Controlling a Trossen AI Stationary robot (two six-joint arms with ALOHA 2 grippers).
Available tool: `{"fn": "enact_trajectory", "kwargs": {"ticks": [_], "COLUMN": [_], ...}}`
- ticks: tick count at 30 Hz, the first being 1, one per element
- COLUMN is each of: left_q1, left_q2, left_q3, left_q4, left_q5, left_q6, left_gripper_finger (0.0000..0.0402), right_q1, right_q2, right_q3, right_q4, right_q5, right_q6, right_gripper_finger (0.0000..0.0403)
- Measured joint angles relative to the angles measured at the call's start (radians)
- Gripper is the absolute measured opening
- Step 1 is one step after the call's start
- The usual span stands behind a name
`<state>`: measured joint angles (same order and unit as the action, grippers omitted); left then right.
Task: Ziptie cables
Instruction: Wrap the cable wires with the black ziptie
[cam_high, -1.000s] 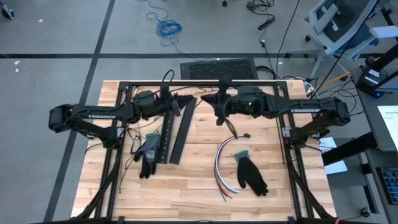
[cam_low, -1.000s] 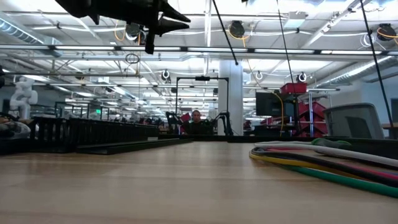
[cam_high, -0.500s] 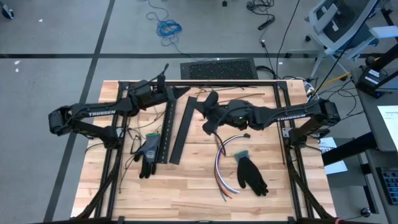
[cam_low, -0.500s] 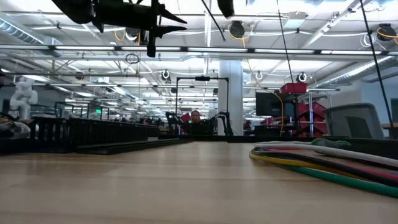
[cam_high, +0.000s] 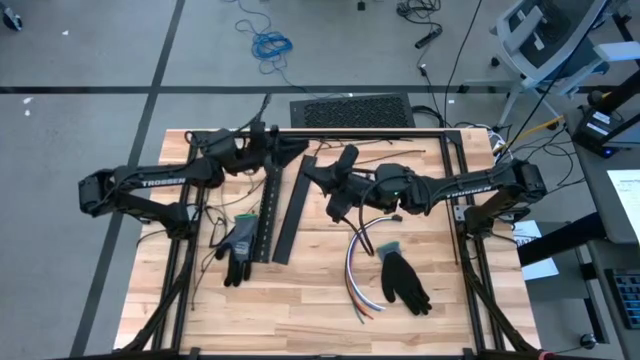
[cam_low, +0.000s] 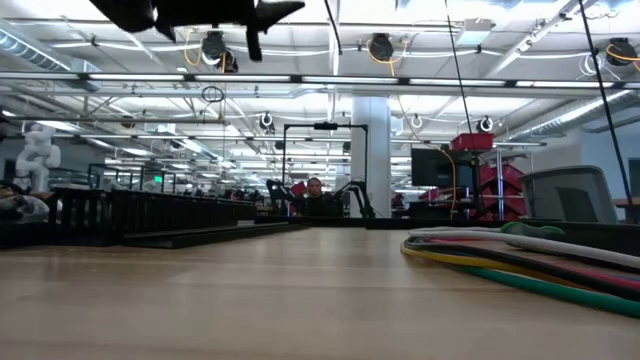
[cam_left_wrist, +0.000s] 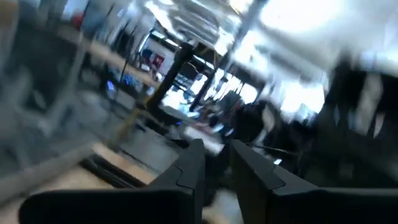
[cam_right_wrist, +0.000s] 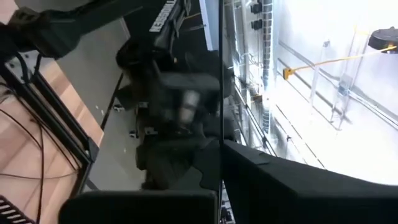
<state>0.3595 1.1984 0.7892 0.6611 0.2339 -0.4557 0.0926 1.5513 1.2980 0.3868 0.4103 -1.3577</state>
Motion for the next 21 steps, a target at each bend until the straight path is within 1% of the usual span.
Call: {"fn": "enact_trajectory", "kwargs": {"ticks": [1,5,6,8,10,13,17,21], "left_q1": [-0.013,-0.056,-0.064,-0.081,-0.090,-0.096,-0.111,-0.135], "left_q2": [0.000,0.011,0.013,0.013,0.012,0.012,0.012,0.012], "left_q3": [0.018,0.074,0.078,0.083,0.093,0.101,0.114,0.116], "left_q4": [-0.036,-0.193,-0.209,-0.212,-0.203,-0.207,-0.204,-0.201], "left_q5": [-0.005,-0.086,-0.090,-0.104,-0.123,-0.140,-0.144,-0.154], "left_q6": [0.108,0.521,0.609,0.740,0.815,0.887,0.992,1.019], "left_gripper_finger": [0.0087,0.0110,0.0115,0.0122,0.0126,0.0128,0.0128,0.0128], "right_q1": [0.004,0.014,0.014,0.016,0.014,0.014,0.014,0.014], "right_q2": [0.000,0.000,0.000,0.000,0.000,0.000,0.000,0.000], "right_q3": [0.000,0.000,0.000,0.000,0.000,0.000,0.000,0.000], "right_q4": [0.001,0.000,0.000,0.006,0.018,0.037,0.073,0.091], "right_q5": [0.002,0.002,0.002,0.002,0.002,0.003,0.002,0.000], "right_q6": [0.000,0.028,0.046,0.088,0.119,0.163,0.233,0.257], "right_gripper_finger": [0.0000,0.0000,0.0000,0.0000,0.0000,0.0000,0.0000,0.0000]}}
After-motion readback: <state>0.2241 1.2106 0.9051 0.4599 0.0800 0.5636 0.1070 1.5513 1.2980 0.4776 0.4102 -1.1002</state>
